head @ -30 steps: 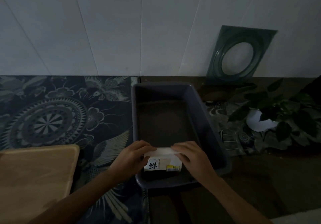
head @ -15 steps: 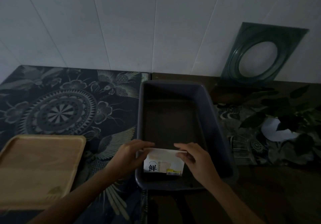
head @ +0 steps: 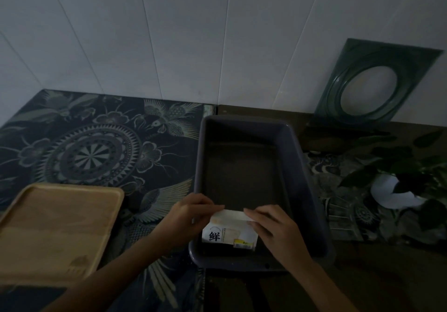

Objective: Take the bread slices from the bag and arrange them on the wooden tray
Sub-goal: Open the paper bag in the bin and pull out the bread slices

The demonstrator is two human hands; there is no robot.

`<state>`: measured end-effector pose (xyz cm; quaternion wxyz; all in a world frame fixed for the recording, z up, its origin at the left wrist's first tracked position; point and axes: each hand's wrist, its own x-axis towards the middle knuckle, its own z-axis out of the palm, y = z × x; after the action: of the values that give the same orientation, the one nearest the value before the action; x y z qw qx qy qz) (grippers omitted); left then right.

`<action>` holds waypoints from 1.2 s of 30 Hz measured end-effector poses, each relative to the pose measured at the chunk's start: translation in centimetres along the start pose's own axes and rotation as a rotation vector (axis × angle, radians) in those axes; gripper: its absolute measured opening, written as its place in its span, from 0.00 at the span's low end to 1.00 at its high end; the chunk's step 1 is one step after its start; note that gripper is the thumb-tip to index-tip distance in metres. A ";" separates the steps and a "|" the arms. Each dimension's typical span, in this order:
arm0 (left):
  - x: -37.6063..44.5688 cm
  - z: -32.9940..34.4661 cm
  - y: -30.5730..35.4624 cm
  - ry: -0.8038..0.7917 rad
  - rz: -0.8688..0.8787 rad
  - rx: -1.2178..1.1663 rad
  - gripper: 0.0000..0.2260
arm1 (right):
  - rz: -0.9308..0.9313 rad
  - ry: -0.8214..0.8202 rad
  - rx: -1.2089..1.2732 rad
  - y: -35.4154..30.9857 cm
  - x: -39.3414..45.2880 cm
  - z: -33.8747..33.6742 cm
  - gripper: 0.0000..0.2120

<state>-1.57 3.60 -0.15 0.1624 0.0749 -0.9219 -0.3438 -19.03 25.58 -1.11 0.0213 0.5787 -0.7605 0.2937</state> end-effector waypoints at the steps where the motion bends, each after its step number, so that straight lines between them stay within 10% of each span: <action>1: 0.0 0.0 0.2 0.008 0.010 0.008 0.13 | 0.003 0.001 0.016 0.1 0.0 0.0 0.15; 14: 2.9 -1.3 1.1 -0.131 -0.016 0.003 0.09 | 0.223 -0.018 0.251 -0.5 1.8 -0.1 0.11; 36: 6.4 -2.1 0.2 -0.094 -0.014 0.040 0.07 | -0.136 0.046 -0.179 -4.1 0.3 2.0 0.05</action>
<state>-6.84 0.88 3.05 0.1150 0.0686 -0.9346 -0.3295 -14.86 23.69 -0.95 0.1103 0.6180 -0.7419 0.2355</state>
